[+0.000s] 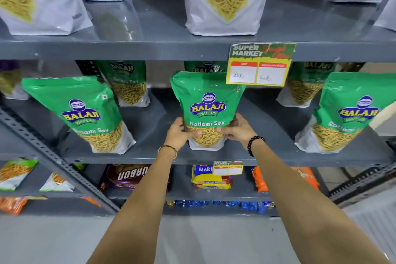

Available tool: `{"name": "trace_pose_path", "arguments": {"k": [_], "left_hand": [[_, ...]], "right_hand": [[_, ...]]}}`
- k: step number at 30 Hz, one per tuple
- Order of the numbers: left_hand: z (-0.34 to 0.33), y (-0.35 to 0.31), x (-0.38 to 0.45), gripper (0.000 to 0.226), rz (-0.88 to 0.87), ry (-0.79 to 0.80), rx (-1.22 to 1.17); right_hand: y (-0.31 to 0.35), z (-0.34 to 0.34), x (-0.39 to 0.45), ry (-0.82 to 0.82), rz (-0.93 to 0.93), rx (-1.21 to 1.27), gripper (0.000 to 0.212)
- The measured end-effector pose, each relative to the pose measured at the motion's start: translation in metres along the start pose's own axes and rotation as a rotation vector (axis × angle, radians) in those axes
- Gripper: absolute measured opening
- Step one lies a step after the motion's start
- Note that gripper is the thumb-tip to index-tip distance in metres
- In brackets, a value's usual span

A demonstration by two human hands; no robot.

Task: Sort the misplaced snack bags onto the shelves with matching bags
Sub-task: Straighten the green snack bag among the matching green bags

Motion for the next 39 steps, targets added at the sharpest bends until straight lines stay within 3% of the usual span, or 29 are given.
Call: {"name": "trace_pose_path", "arguments": {"k": [2,6,10,17,25,30,39], "left_hand": [[0.006,0.008,0.001,0.059,0.02,0.026,0.009],[0.001,0.033,-0.001,0.063,0.075,0.112,0.103],[-0.002,0.05,-0.002,0.065,0.08,0.109,0.164],[0.009,0.055,-0.006,0.057,0.052,-0.012,0.146],[0.012,0.058,-0.009,0.066,0.067,0.014,0.168],[0.012,0.063,-0.008,0.055,0.07,0.013,0.164],[0.012,0.059,-0.009,0.056,0.082,0.002,0.206]], "right_hand": [[-0.011,-0.01,0.003,0.059,-0.044,-0.034,0.061],[-0.044,-0.016,0.011,0.132,-0.088,-0.195,0.082],[-0.055,-0.014,0.015,0.036,-0.085,-0.27,0.061],[-0.053,-0.012,0.021,-0.023,-0.073,-0.43,0.064],[-0.049,-0.016,0.011,-0.001,-0.07,-0.405,0.062],[-0.052,-0.018,0.011,-0.002,-0.059,-0.39,0.065],[-0.047,-0.016,0.007,-0.005,-0.039,-0.369,0.059]]}}
Point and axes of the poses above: each hand's wrist, its own x-axis towards the middle knuckle, its own z-axis out of the back of the hand, y = z × x, the point moved 10 cm from there along x, towards the middle knuckle, and after that the axes turned 1 degree about -x, right-handed, at the moved point
